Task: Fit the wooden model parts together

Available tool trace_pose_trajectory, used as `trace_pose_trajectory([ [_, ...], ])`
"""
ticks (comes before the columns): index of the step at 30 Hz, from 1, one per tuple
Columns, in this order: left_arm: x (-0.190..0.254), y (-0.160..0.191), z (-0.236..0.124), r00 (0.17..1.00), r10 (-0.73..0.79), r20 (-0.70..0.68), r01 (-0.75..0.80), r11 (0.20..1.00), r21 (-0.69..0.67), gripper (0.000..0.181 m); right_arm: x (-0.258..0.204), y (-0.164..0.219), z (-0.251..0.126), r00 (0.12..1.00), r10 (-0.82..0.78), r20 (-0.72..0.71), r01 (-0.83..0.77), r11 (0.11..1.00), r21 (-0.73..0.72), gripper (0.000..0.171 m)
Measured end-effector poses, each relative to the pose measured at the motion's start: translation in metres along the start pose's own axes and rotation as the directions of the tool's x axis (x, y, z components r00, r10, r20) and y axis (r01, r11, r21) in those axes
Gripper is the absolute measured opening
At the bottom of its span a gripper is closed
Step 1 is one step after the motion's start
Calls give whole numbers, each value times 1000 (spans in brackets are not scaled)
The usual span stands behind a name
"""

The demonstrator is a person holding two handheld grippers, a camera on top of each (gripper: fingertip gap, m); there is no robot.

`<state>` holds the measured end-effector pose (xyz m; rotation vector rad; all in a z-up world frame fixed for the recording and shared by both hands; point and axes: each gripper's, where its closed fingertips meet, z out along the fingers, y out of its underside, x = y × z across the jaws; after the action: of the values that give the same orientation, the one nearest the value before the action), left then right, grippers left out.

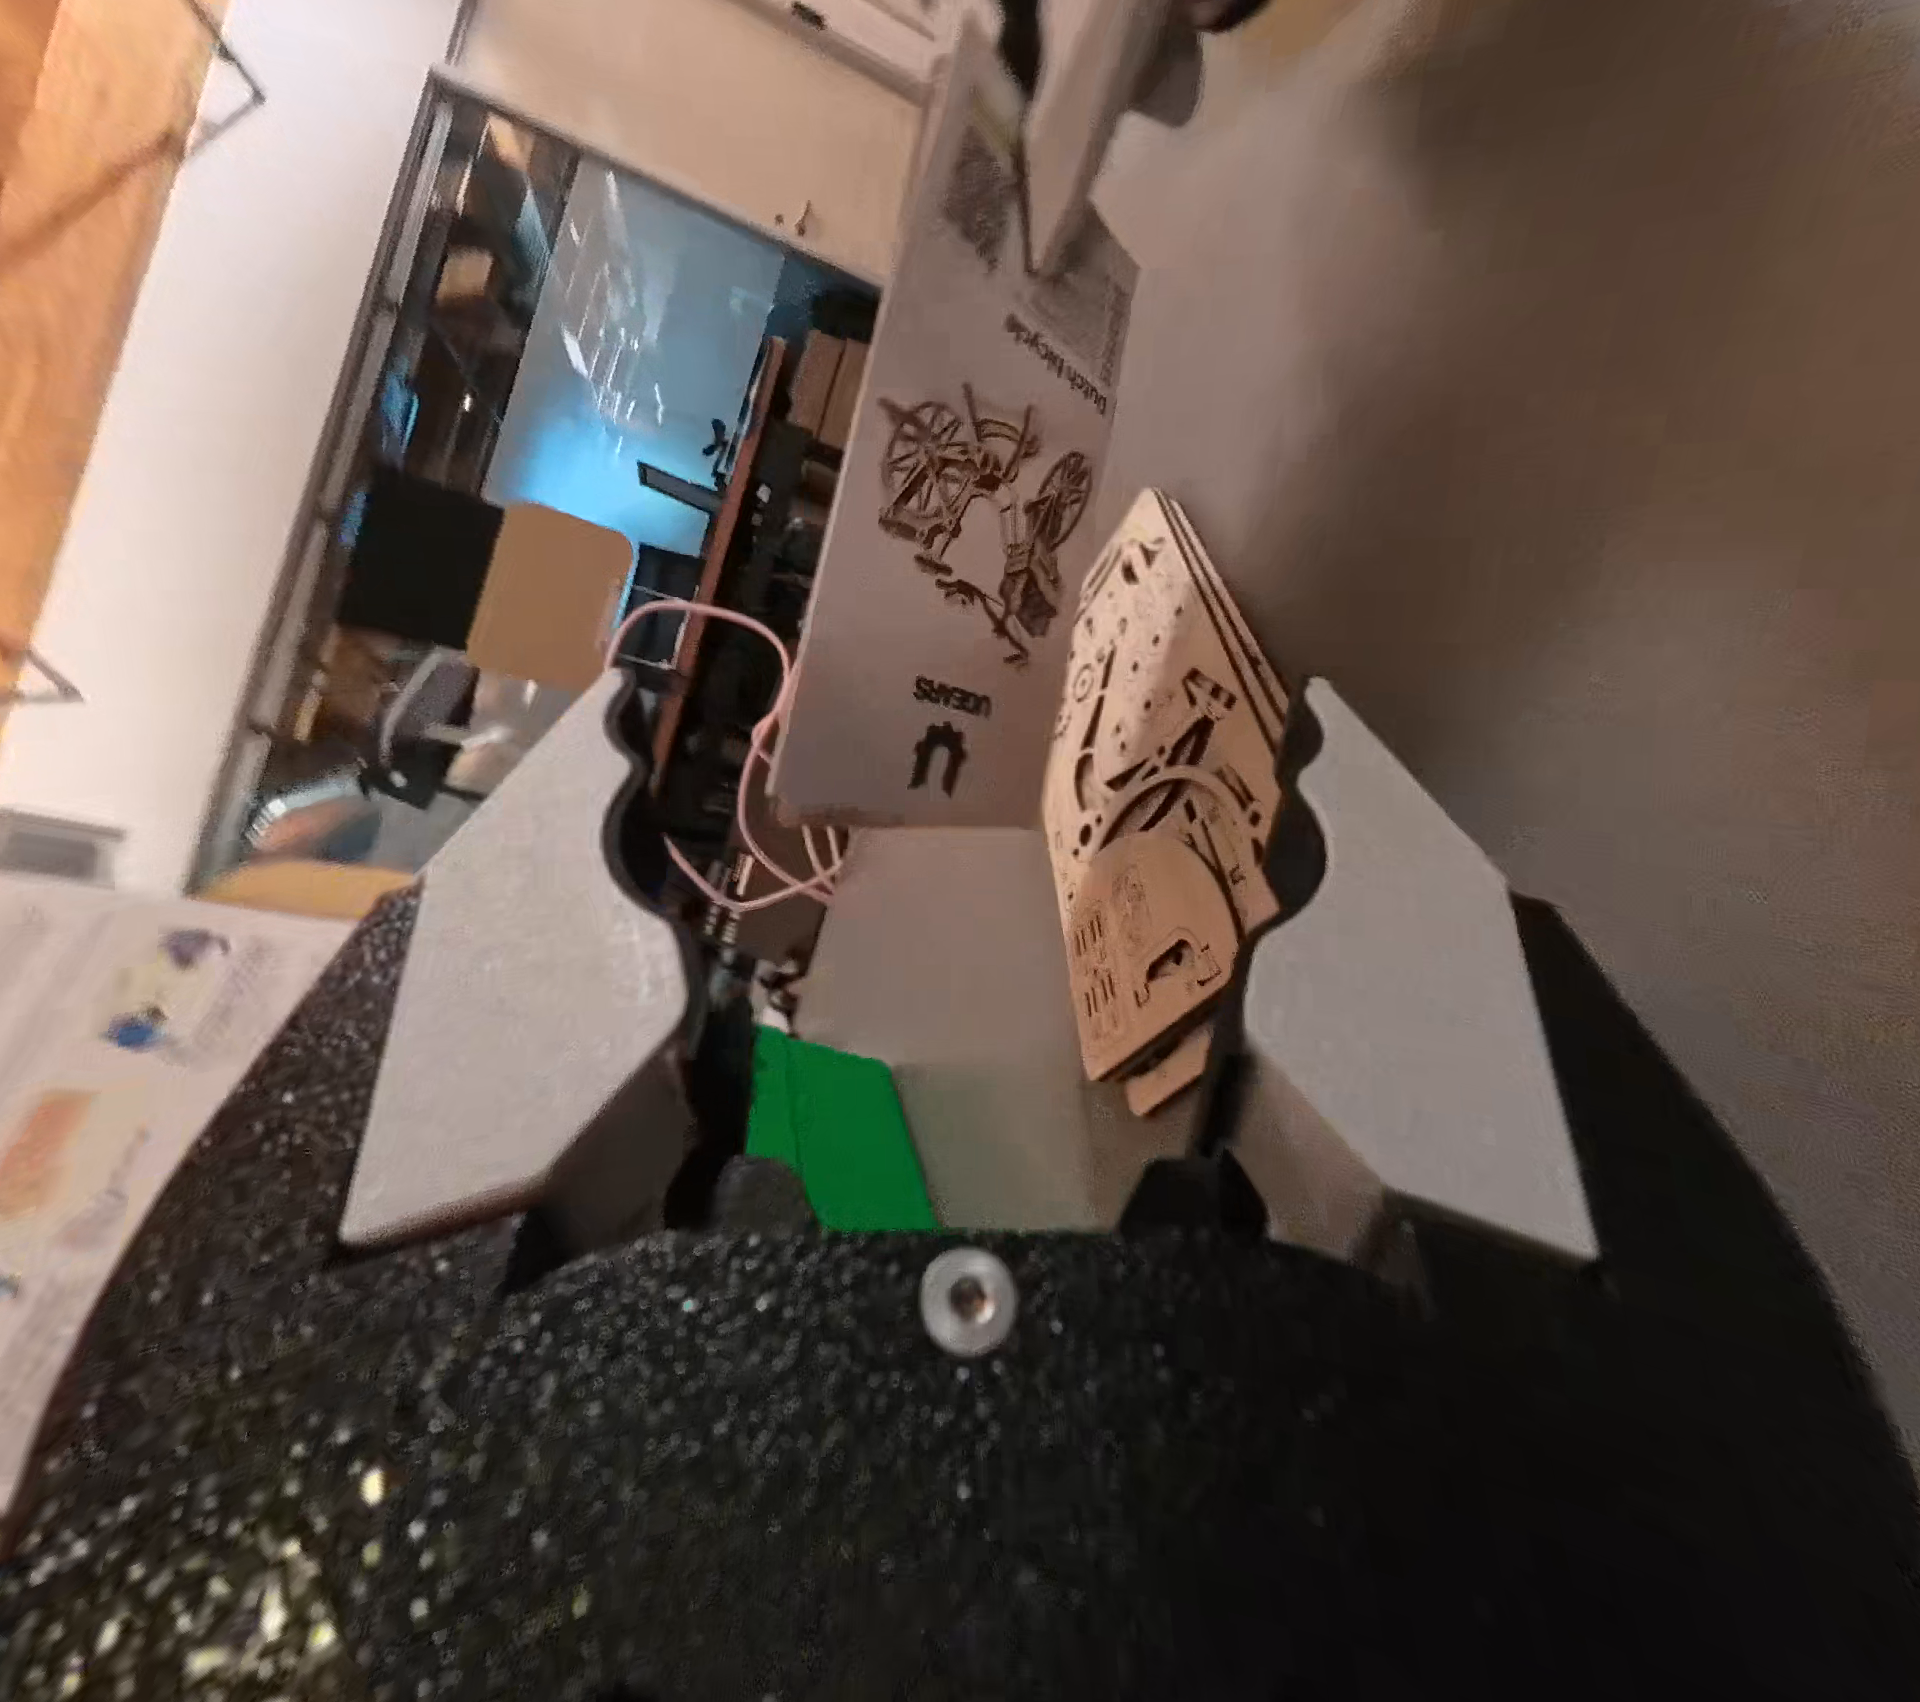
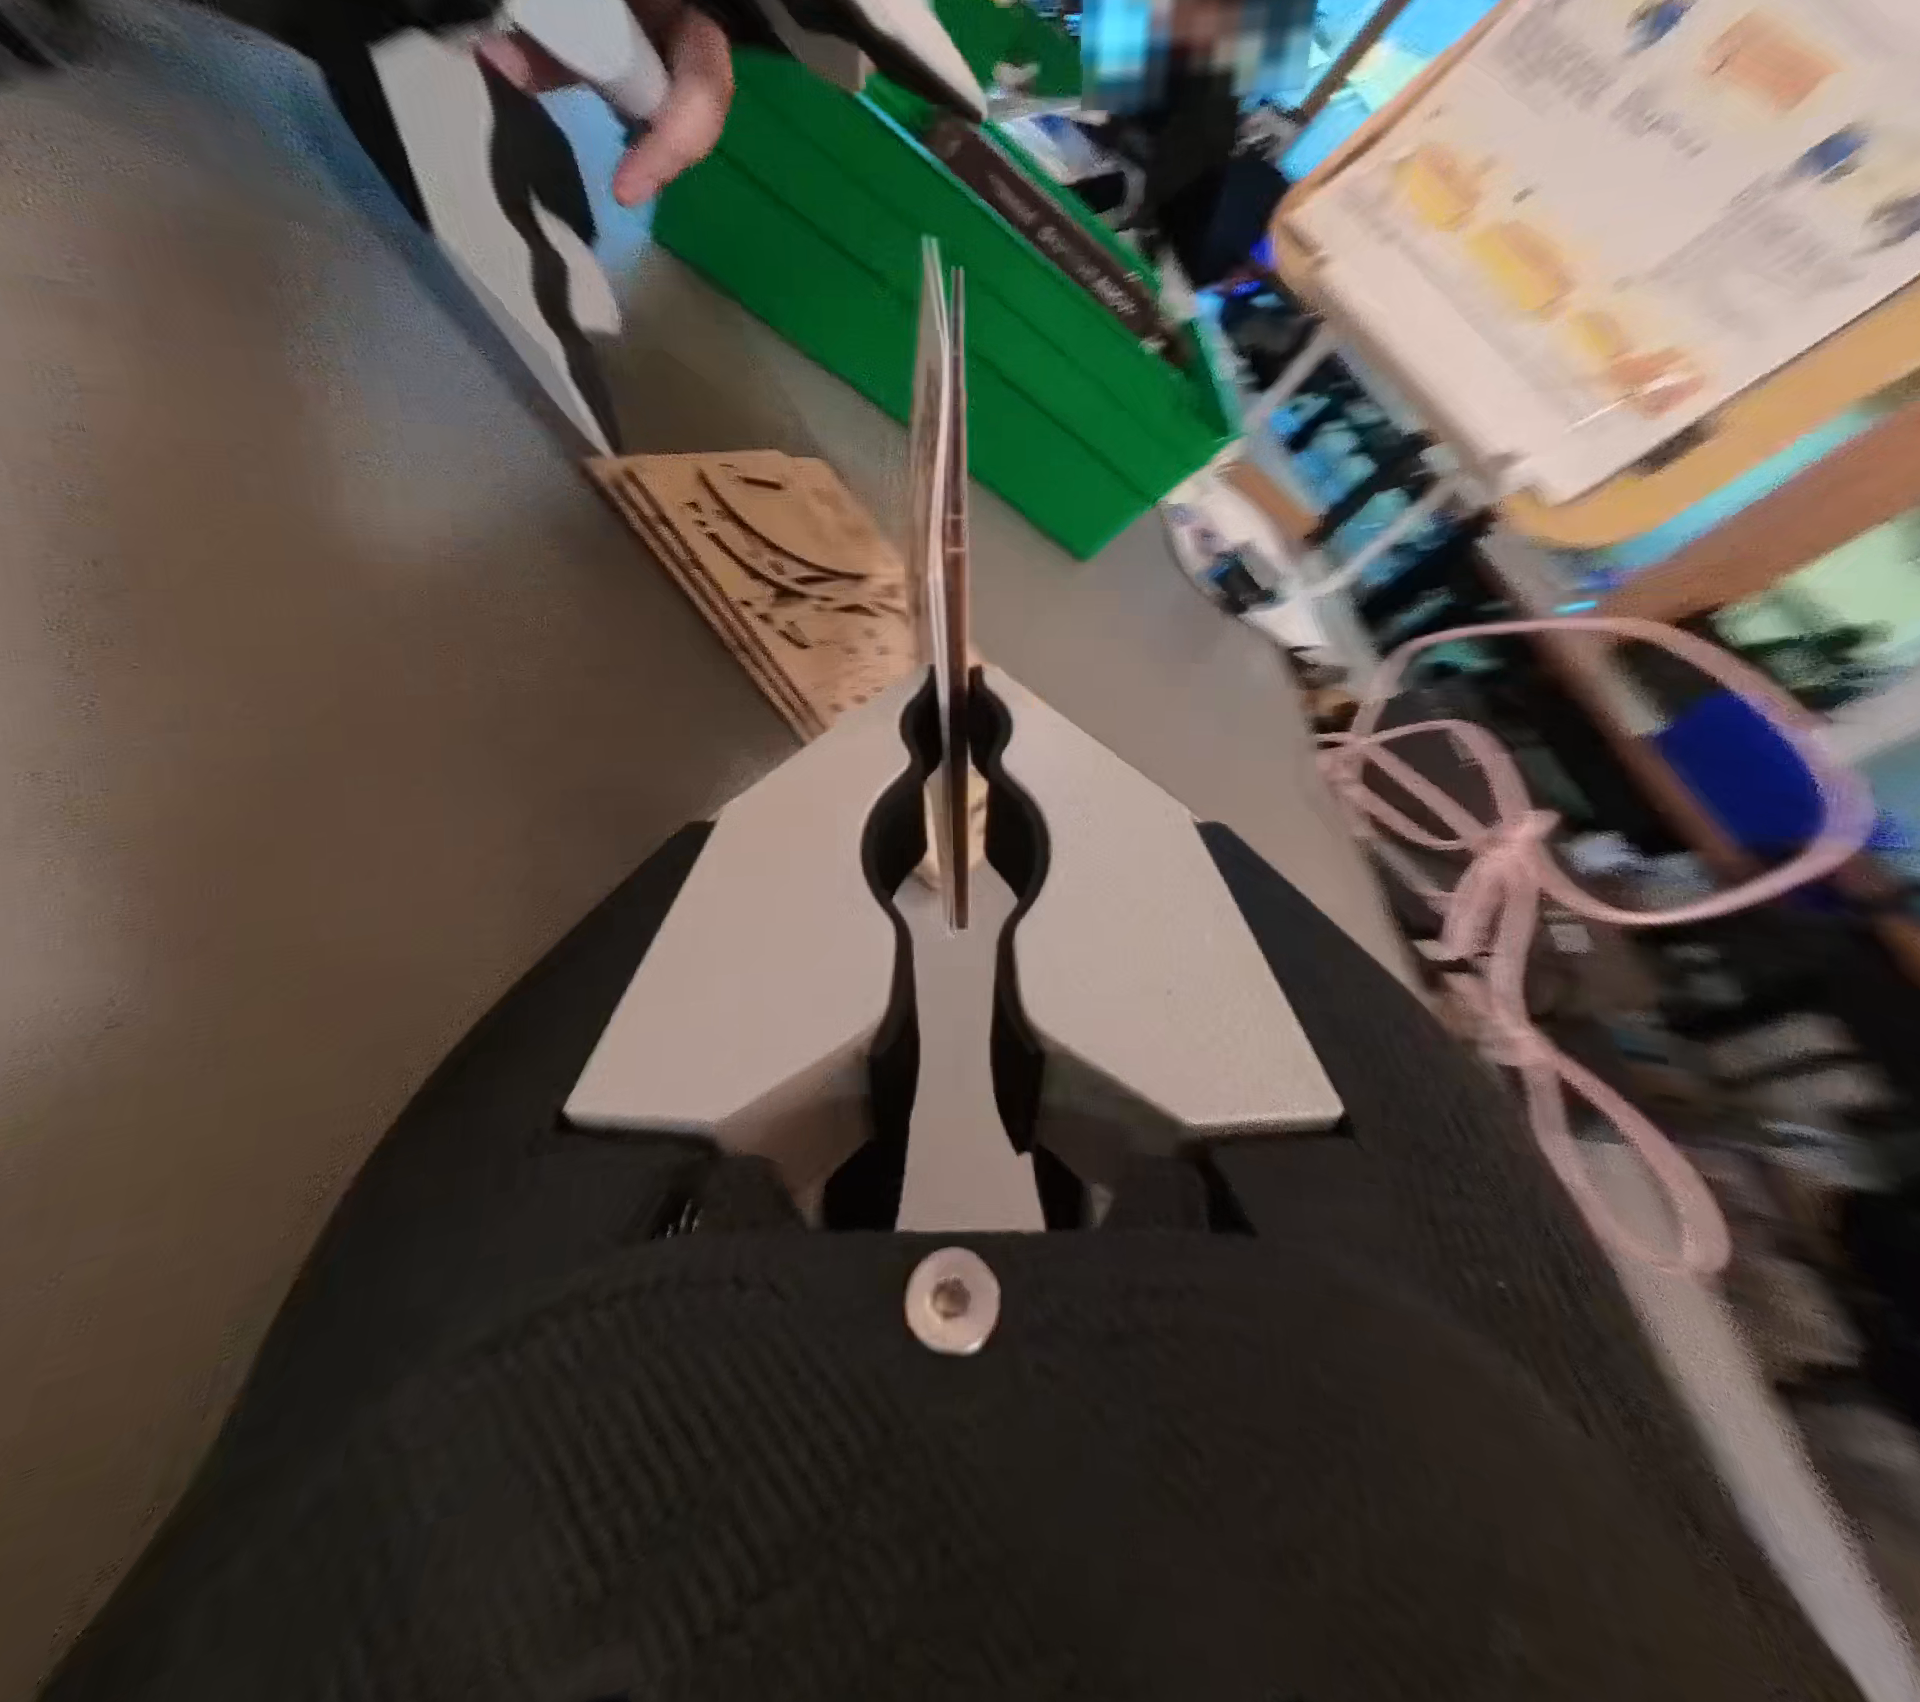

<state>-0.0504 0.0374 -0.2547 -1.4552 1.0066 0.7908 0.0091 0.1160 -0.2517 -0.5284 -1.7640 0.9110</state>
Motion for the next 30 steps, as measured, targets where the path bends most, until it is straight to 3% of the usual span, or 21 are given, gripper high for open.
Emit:
trace_pose_trajectory([
  [1, -5, 0, -2, 998, -54, 18, 54, 999, 4, 116, 3, -3, -2, 994, -86, -67, 85, 996, -20, 2],
  [4, -15, 3, -3, 985, -166, 46, 166, 986, -4, 110, 9, -3, -8, 908, -350, -231, 320, 934, -160, 2],
  [7, -23, 6, 3, 966, -249, 68, 251, 968, -21, 105, 12, 6, -16, 770, -576, -273, 480, 806, -347, 2],
  [12, -29, 8, 28, 859, -512, 11, 512, 858, -45, 94, 15, 14, -32, 648, -710, -274, 541, 683, -491, 2],
  [16, -54, -4, 48, 643, -765, -21, 764, 640, 79, 49, 22, 3, -45, 591, -729, -344, 540, 675, -503, 2],
  [20, -64, -3, 71, 327, -934, -141, 945, 324, 44, 50, 20, 5, -50, 527, -788, -319, 577, 607, -547, 2],
  [23, -65, -4, 87, 70, -968, -239, 996, 81, -39, 63, 17, 8, -51, 502, -813, -295, 598, 573, -560, 2],
  [25, -63, 1, 97, -2, -968, -252, 996, 21, -89, 63, 17, 8, -52, 490, -822, -290, 604, 560, -567, 2],
  [30, -48, 3, 109, -75, -962, -263, 974, -14, -226, 52, 20, 14, -55, 462, -845, -270, 616, 525, -588, 2],
])
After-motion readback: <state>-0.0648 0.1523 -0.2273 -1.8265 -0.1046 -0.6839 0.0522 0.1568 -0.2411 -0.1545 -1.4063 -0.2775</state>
